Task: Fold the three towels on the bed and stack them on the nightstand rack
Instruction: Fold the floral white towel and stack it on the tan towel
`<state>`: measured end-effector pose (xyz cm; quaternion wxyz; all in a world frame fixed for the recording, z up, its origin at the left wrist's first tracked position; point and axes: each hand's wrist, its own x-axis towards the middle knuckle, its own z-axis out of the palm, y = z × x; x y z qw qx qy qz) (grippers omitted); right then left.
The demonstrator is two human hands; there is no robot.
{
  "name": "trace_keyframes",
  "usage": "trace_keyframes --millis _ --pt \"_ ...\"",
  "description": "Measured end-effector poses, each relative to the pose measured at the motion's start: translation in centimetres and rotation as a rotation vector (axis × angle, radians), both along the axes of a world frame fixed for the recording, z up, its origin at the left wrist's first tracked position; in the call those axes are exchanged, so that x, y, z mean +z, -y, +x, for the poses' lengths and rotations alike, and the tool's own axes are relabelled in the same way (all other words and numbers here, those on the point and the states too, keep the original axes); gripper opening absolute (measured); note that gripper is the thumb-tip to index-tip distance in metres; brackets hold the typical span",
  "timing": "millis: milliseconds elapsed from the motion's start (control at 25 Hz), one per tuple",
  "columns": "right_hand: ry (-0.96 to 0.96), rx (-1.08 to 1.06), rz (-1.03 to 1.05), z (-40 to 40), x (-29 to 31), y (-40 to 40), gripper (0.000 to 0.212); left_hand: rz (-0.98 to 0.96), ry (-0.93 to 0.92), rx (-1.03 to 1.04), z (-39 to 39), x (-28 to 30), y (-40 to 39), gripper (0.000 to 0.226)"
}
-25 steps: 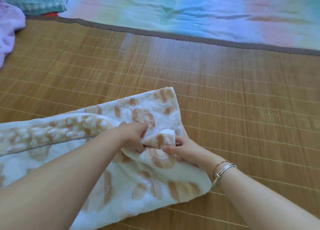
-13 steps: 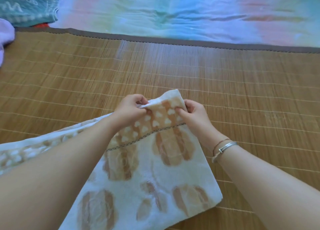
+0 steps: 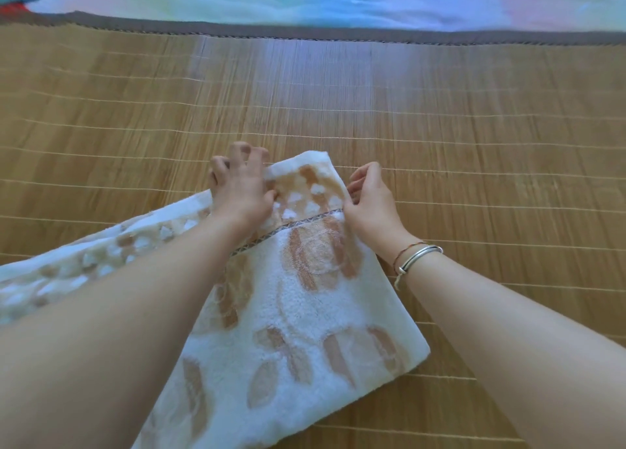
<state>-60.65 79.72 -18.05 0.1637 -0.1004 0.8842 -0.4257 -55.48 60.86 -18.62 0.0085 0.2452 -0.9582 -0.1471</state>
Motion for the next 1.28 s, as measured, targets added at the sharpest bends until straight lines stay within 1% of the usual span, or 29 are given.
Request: trace_keyframes --millis 40,80,120,160,200,320,360,400,480,560,640,760,800,840,920,960,1000,1040,1080,1120,1160,1200,1240,1280 --pt "-0.103 0.066 0.143 0.6 0.1 -0.3 0.037 -0.109 -0.016 -0.010 0.3 0.5 -0.2 0.057" --pt "-0.219 0.152 0.271 1.6 0.4 -0.6 0.049 -0.159 -0.052 -0.021 0.7 0.7 -0.2 0.063" --pt "-0.322 0.249 0.343 3.0 0.8 -0.8 0.057 -0.171 -0.091 -0.033 1.7 1.0 -0.3 0.067" --pt "-0.378 0.363 0.367 4.6 1.2 -1.0 0.060 -0.161 -0.110 -0.053 3.2 1.3 -0.4 0.068" --pt "-0.385 0.488 0.372 6.4 1.9 -1.2 0.060 -0.147 -0.107 -0.085 5.2 1.4 -0.6 0.068" --pt "-0.290 0.809 0.352 11.5 3.3 -2.4 0.054 -0.069 -0.053 -0.159 13.3 1.5 -2.0 0.060" --pt "-0.263 0.895 0.360 13.2 3.5 -2.8 0.057 -0.042 0.002 -0.159 16.5 1.4 -2.6 0.060" --pt "-0.238 0.977 0.384 14.8 3.6 -3.1 0.063 -0.028 0.075 -0.151 19.7 1.3 -3.2 0.065" --pt "-0.207 1.122 0.480 17.8 3.3 -3.3 0.082 -0.009 0.219 -0.095 26.2 1.0 -4.1 0.083" --pt "-0.234 1.182 0.595 19.6 2.2 -3.3 0.097 0.022 0.336 -0.033 31.8 0.3 -4.2 0.101" --pt "-0.292 1.149 0.674 20.1 1.2 -3.2 0.104 0.024 0.415 -0.010 35.5 -0.1 -3.3 0.108" --pt "-0.348 1.083 0.752 20.9 0.9 -2.7 0.101 -0.070 0.510 -0.067 37.7 0.5 -1.8 0.111" --pt "-0.359 1.066 0.774 21.0 1.1 -2.6 0.098 -0.065 0.553 -0.068 38.0 0.8 -1.3 0.112" --pt "-0.359 1.053 0.796 21.1 1.5 -2.4 0.095 -0.062 0.574 -0.042 38.2 1.0 -1.0 0.109" --pt "-0.305 1.035 0.796 20.8 3.0 -1.9 0.085 -0.075 0.647 0.088 38.9 1.4 -0.3 0.103" --pt "-0.262 1.020 0.783 20.4 3.9 -1.6 0.077 -0.066 0.675 0.142 39.2 2.0 -0.1 0.100" --pt "-0.220 1.019 0.776 19.9 4.8 -1.2 0.066 -0.027 0.660 0.197 39.4 2.9 0.1 0.095" --pt "-0.166 1.046 0.791 19.5 6.0 -0.8 0.054 0.037 0.596 0.251 39.4 3.7 0.5 0.084" --pt "-0.081 1.085 0.831 19.0 7.2 -0.5 0.046 0.095 0.551 0.280 39.4 4.6 1.0 0.066" --pt "0.029 1.125 0.891 18.7 8.3 -0.1 0.044 0.137 0.549 0.284 39.2 5.8 1.5 0.043" --pt "0.149 1.159 0.988 18.4 9.3 0.2 0.044 0.194 0.590 0.276 39.0 6.7 2.2 0.022" --pt "0.242 1.194 1.101 18.2 10.1 0.6 0.044 0.272 0.657 0.257 38.6 7.6 3.0 0.011" --pt "0.283 1.209 1.193 18.0 10.7 0.8 0.044 0.343 0.726 0.243 37.9 8.3 3.8 0.011" --pt "0.257 1.199 1.241 17.7 10.9 1.1 0.042 0.368 0.762 0.242 37.3 8.8 4.9 0.012"
